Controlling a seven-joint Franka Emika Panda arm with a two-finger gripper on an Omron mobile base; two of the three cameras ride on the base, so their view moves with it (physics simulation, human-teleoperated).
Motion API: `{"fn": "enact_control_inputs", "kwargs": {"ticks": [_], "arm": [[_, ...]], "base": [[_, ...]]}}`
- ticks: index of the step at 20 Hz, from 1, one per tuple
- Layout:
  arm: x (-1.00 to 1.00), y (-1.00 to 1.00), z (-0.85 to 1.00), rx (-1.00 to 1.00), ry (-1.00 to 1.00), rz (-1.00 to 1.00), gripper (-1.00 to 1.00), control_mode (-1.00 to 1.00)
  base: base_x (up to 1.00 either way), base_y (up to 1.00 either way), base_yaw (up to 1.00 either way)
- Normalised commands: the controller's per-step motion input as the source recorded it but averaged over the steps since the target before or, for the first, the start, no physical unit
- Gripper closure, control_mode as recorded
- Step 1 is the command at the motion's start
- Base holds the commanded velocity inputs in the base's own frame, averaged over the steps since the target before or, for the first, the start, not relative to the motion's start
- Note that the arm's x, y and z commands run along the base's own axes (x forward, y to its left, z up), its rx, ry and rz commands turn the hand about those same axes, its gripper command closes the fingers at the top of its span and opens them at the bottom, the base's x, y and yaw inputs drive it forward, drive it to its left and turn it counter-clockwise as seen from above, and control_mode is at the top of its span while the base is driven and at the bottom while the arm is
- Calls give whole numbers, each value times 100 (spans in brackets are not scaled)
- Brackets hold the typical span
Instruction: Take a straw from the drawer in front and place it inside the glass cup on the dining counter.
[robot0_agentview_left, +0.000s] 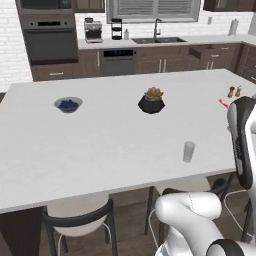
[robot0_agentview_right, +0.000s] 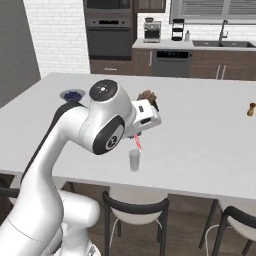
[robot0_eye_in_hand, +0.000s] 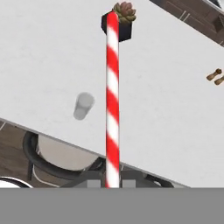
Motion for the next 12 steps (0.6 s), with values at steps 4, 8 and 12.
{"fn": "enact_control_inputs", "kwargs": {"ticks": [4,8,12], "arm": [[0,0,0,0,0,0,100,100],[51,0,0,1,7,-11,100,-100],[62,-17,0,7,2,-2,100,-100]], "base": [[52,0,-15],[0,0,0],[0,0,0]]}}
